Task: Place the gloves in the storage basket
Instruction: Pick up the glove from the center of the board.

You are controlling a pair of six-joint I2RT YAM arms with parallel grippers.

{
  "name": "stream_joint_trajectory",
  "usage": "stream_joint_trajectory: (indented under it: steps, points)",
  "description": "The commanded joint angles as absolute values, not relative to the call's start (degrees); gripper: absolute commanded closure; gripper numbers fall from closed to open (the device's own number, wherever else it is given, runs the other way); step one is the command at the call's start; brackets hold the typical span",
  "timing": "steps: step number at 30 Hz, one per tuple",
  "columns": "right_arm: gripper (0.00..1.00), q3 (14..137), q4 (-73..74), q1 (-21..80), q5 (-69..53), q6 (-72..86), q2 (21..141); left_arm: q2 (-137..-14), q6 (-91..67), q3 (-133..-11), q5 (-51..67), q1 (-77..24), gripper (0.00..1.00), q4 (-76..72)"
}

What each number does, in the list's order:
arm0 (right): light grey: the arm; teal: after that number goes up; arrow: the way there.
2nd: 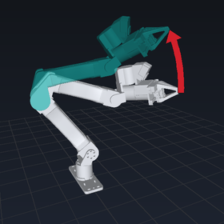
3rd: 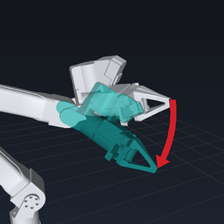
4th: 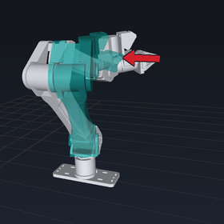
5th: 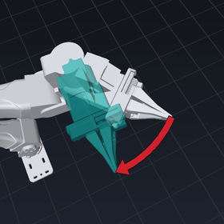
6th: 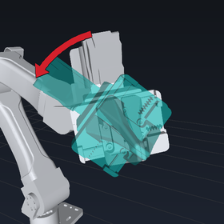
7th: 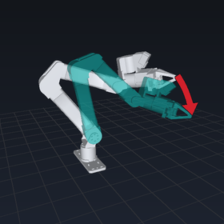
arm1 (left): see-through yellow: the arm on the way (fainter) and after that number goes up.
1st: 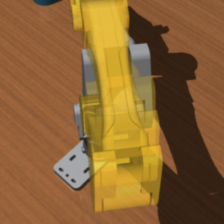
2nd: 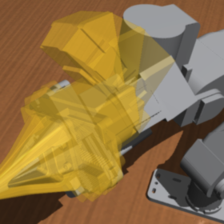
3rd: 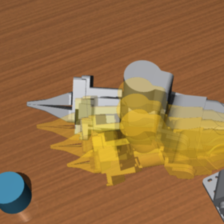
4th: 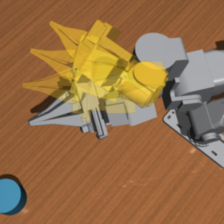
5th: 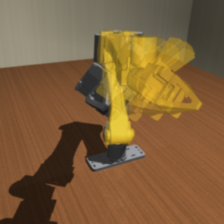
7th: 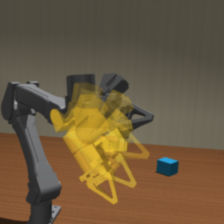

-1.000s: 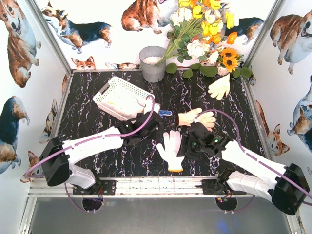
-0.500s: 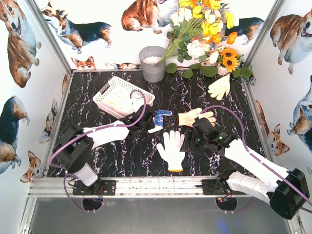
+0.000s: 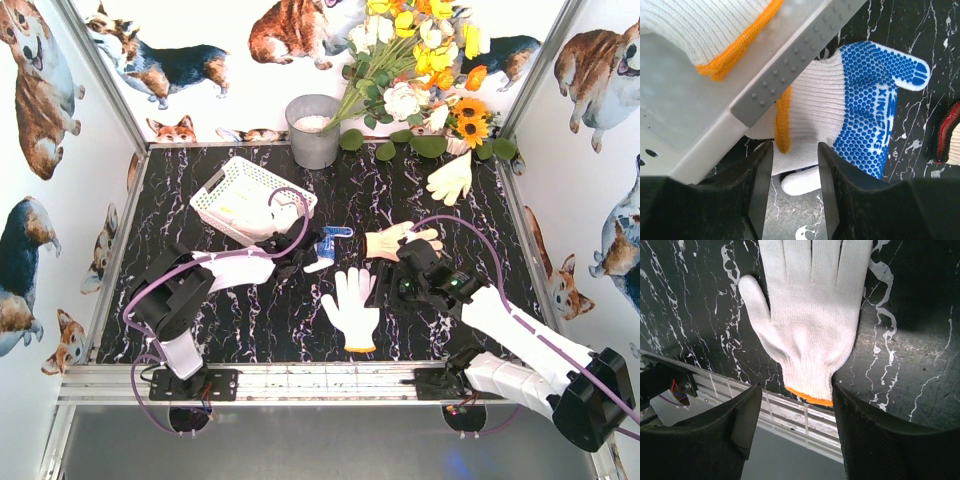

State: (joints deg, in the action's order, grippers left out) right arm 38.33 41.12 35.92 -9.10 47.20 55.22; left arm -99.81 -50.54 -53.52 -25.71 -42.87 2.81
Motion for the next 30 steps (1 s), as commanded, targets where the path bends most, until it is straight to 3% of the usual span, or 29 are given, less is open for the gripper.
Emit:
stream_joint_trajectory:
  steps: [1,12,15,22,30]
  points:
    - [0.39,38.2,36.5,35.7,-11.0,48.2,56.2,-101.5,-49.5,-55.0,-27.3,-42.0,0.66,-0.4]
    - [0.39,38.0,35.6,35.7,-11.6,48.6,57.6,-104.8,-48.3,-56.0,-24.6,-40.0,0.74,-1.3]
    - [0.39,38.3,35.7,35.7,-11.8,48.7,57.7,-105.0,-48.3,-56.2,-23.2,-39.9,0.88,-2.1]
    - [0.39,40.2,37.2,35.6,-10.6,48.6,56.8,-98.7,-45.3,-55.9,-22.4,-40.4,1.0,1.4]
    - [0.38,41.5,34.7,34.9,-12.1,49.6,56.3,-86.5,-35.7,-51.2,-17.0,-40.9,1.0,5.9]
